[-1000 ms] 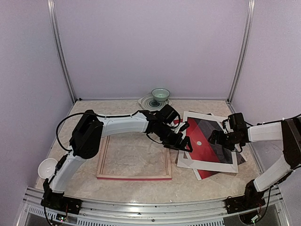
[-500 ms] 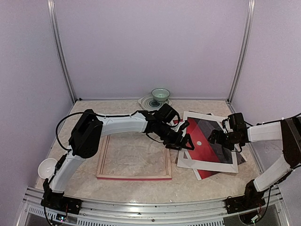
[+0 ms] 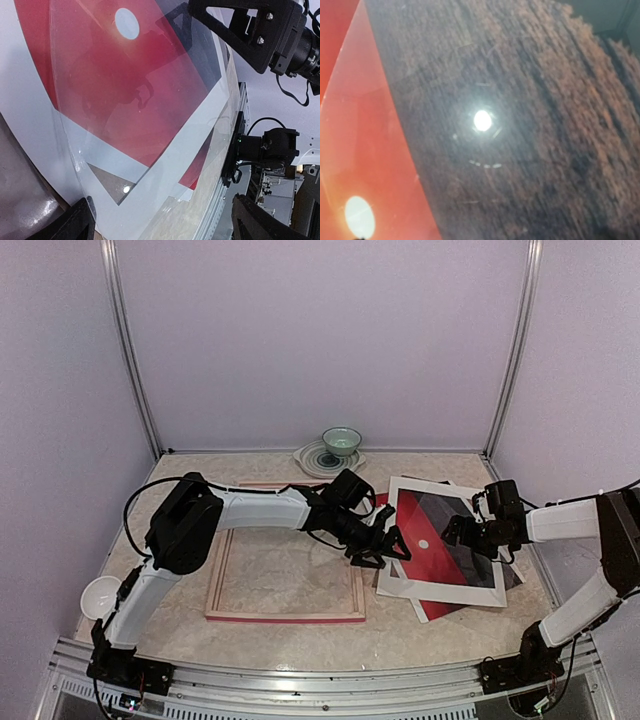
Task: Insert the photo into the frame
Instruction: Pick up the glass panel from the mat board.
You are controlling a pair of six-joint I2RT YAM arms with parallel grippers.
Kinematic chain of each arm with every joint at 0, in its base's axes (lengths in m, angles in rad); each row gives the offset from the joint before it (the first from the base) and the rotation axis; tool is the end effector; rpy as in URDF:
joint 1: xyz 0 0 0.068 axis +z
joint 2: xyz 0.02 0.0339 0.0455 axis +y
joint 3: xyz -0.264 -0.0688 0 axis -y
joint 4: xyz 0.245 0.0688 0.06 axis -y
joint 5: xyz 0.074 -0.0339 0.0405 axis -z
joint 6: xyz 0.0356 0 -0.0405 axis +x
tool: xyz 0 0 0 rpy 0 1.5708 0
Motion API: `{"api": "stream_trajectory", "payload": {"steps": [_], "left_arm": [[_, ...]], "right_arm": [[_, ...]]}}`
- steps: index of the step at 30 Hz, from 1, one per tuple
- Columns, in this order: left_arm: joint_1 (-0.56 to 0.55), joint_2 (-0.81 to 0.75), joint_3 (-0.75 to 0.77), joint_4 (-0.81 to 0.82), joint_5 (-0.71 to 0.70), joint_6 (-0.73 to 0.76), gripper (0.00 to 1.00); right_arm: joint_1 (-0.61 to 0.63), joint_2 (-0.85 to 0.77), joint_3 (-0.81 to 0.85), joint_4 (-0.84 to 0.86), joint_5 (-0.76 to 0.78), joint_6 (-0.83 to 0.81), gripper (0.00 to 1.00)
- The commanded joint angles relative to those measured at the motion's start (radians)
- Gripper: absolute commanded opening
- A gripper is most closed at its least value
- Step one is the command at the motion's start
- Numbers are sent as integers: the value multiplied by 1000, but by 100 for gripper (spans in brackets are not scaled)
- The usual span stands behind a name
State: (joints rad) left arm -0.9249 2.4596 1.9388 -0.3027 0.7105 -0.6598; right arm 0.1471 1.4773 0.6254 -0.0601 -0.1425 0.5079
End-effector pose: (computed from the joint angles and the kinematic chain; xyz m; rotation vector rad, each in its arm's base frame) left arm 0.3041 -0.4420 0.1360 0.7531 2.6490 -1.4707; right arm 0.2651 0.0444 0.1451 0.3926 2.4958 0.4484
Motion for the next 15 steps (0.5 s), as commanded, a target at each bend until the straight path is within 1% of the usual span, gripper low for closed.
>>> {"api": "stream_trajectory", "payload": {"steps": [1, 5, 15], "left_arm": [[5, -58, -60, 145, 72, -100, 93], [7, -69, -88, 212, 92, -152, 92], [7, -70, -94, 329, 128, -273, 88]], "right_arm": [[-7, 41, -46, -102, -34, 8, 99], [-7, 41, -47, -103, -37, 7, 99], [-7, 35, -43, -106, -42, 5, 99]]}}
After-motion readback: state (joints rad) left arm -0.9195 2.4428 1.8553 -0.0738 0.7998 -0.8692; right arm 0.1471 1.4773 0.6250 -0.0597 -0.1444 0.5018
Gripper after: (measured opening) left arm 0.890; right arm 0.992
